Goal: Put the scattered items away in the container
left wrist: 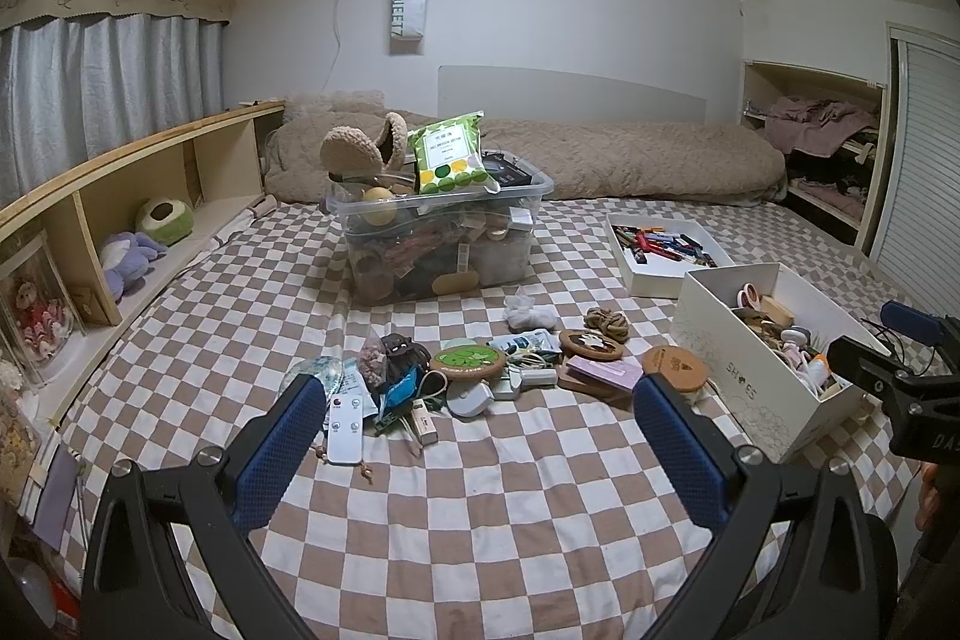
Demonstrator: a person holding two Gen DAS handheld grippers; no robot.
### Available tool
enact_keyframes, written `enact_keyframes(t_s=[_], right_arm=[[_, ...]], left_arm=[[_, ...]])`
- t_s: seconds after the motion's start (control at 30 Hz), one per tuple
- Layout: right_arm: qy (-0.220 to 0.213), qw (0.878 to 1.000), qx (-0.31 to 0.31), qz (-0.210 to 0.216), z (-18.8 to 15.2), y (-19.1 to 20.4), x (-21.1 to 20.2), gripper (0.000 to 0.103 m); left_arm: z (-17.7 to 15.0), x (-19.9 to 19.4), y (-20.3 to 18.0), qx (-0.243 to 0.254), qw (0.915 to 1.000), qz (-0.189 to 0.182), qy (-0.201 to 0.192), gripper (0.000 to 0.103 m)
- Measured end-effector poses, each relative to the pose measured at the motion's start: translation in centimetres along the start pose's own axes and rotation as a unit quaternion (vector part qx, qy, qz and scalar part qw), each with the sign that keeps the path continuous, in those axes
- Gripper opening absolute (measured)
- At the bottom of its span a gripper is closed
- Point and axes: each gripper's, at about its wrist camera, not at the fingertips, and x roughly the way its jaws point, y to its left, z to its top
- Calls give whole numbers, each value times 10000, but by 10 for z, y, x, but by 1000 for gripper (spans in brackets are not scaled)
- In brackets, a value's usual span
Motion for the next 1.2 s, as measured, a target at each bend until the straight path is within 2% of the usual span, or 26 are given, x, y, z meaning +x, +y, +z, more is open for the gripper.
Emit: enact_keyframes(t_s=[0.37, 0.7, 0.93, 1.2], right_arm=[[3, 10000, -10, 3, 0, 1, 0, 103], [36, 10000, -5, 25, -1, 2, 5, 103], [60, 9999, 100, 1, 6, -2, 16, 103], [172, 9988, 366, 278, 12, -3, 38, 103]], left_arm=[[0, -2, 2, 2, 10000, 20, -13, 103], [-3, 0, 8, -33, 9996, 287, -43, 103], [2, 2, 28, -147, 9978, 642, 6, 103], [6, 6, 76, -426, 9951, 889, 53, 103]])
